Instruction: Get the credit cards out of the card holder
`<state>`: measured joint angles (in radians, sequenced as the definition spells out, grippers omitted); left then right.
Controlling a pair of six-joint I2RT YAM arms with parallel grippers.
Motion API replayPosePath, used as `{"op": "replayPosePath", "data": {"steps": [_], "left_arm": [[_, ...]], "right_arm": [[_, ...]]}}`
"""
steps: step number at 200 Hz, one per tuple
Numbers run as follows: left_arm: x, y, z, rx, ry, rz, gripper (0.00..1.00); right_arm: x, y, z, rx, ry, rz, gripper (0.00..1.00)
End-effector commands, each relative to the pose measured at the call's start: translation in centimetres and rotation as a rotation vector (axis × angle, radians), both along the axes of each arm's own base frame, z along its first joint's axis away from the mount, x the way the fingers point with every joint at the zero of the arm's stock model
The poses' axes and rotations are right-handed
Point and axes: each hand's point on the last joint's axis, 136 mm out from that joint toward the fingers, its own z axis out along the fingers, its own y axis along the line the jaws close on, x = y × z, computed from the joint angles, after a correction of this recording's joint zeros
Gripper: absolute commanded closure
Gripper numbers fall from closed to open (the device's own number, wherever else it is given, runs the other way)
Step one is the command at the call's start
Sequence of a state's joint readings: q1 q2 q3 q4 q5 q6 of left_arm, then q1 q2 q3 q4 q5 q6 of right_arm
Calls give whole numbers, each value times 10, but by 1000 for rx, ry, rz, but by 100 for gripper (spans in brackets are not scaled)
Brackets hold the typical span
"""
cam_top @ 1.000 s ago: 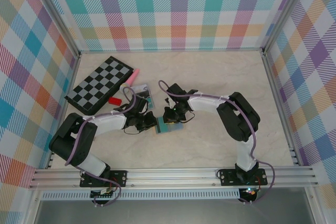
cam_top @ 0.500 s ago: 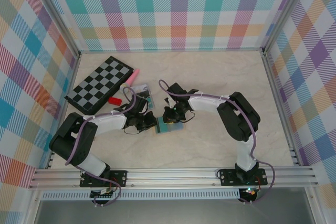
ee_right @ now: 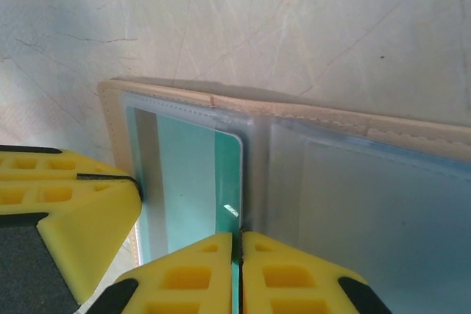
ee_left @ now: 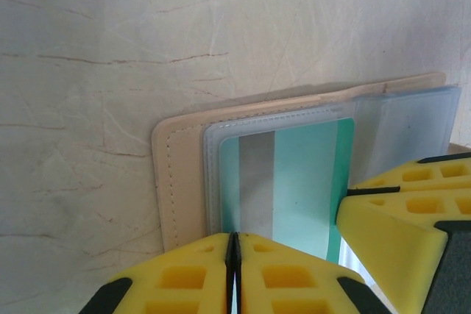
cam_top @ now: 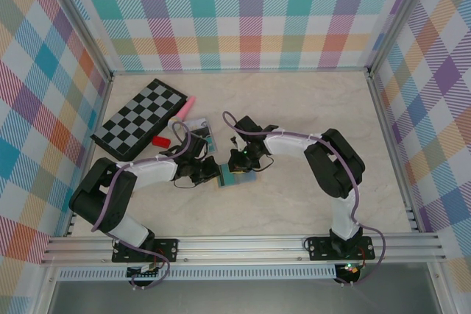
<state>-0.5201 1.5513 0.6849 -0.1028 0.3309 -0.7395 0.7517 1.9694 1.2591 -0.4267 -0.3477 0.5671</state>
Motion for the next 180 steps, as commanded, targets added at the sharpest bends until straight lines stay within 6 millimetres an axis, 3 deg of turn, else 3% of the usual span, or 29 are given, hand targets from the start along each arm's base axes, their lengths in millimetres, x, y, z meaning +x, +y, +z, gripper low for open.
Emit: {"op": "replayPosePath", "data": {"steps": [1,35,88,108,145,180], "left_arm": [[-12,16,-19,76,55,7,86],[-12,20,-17,98,48,14,81],[-12,22,-16,107,47,15,84],[-11,21,-16,103,49,13,85],[-12,21,-17,106,52,8,86],[-14,22,-20,112,58,8,87]], "right_arm": [[3,3,6,-1,-33,5,94],[5,-12,7,-66,-71,-19,97],[7,-30,10,-129,-116,-50,99],[5,-24,10,-103,-100,-32,97],[-8,3,17,50,-25,40,84],[-10,5,13,49,5,44,78]]}}
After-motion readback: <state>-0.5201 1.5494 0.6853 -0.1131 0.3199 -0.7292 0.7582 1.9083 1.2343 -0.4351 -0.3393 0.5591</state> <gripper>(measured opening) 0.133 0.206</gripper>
